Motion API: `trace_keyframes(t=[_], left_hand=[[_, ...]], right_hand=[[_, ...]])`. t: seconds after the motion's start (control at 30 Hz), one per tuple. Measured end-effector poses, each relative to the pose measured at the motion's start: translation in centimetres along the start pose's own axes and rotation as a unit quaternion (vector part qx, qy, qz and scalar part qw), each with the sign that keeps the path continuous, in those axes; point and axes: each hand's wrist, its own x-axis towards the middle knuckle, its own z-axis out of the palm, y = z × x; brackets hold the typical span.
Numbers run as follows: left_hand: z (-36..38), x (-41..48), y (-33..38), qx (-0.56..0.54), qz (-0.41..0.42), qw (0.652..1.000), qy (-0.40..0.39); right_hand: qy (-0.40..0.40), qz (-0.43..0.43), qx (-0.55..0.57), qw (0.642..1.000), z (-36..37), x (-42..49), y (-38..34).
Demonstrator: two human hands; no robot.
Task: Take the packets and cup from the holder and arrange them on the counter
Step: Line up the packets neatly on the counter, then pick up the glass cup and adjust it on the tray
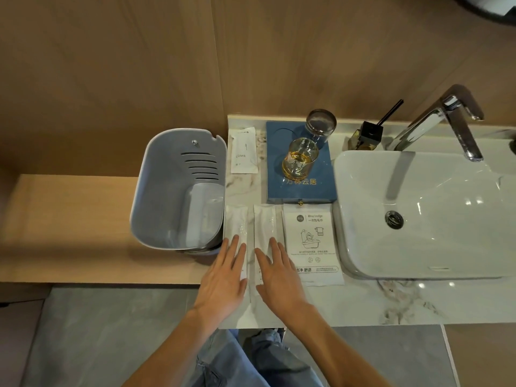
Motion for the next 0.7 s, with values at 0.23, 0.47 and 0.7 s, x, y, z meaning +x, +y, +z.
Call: trace_keyframes(t=[0.23,0.47,0.7], left_hand=[[0.2,0.4,0.0,-0.005,0.001,1.000,0.013],[-3.9,3.1,1.2,-0.169,0.009,0.982,0.089],[-15.1,16.7,7.0,-0.293,0.050,0.946,0.130]], right_hand=[[0.004,-0.002,0.020,1.000,-0.3,0.1,-0.1],[0.098,0.056,0.159,0.981,-4.0,-0.2,1.7],[0.148,0.196,0.328,0.912,-7.0,-2.3,4.8]])
